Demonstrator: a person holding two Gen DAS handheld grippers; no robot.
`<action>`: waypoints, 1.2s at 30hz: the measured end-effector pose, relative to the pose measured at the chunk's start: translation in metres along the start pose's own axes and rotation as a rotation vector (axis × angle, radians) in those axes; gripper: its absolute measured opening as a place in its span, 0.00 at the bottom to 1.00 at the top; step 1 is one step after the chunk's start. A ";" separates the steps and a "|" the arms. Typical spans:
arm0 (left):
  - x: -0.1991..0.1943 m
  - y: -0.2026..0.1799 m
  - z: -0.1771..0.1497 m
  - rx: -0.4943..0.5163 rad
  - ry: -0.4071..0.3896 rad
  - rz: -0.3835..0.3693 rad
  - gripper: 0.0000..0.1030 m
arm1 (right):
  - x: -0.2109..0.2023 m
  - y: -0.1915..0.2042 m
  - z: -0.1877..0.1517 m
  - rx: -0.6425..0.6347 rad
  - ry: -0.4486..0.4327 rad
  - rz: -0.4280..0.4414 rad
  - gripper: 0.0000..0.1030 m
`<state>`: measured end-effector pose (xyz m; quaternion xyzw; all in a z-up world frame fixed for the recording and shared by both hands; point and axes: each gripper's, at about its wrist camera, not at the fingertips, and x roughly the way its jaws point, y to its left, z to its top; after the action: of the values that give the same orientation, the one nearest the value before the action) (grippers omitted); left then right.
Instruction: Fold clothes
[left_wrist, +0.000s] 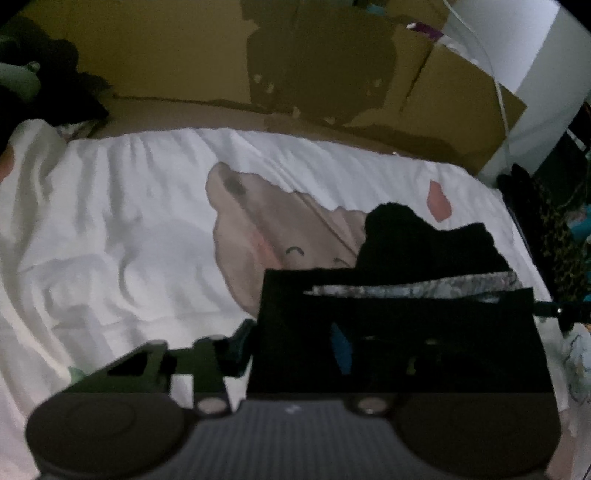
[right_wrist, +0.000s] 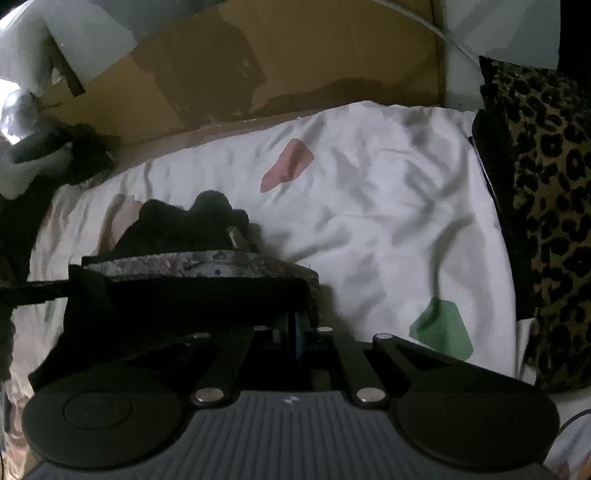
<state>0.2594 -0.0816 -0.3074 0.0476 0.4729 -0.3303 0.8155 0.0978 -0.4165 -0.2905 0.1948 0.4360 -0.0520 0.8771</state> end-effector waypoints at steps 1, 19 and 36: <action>0.000 0.000 0.000 0.002 -0.002 -0.001 0.37 | -0.002 0.001 0.001 -0.006 -0.010 0.002 0.00; 0.004 0.003 0.001 -0.013 0.000 -0.027 0.32 | 0.008 -0.008 0.003 0.073 0.010 0.025 0.49; -0.012 0.005 0.010 0.010 -0.085 -0.005 0.05 | -0.006 0.003 0.007 -0.006 -0.050 0.042 0.01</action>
<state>0.2658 -0.0760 -0.2932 0.0365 0.4365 -0.3362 0.8337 0.0999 -0.4171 -0.2816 0.2000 0.4097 -0.0373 0.8892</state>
